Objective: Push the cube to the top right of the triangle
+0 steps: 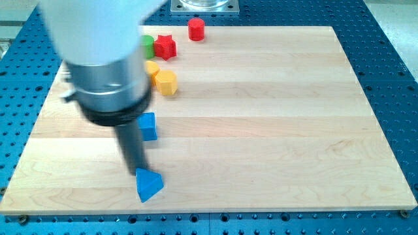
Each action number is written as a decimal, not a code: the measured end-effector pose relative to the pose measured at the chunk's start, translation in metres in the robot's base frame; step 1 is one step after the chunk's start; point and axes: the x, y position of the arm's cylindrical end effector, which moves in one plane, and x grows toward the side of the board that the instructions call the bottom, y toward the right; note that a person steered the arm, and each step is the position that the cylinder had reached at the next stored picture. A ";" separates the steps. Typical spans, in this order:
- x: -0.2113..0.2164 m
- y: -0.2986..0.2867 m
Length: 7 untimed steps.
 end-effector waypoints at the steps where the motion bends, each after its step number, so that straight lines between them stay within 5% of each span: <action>1: -0.006 -0.048; 4: -0.082 -0.007; 6: -0.039 0.035; 7: -0.053 0.037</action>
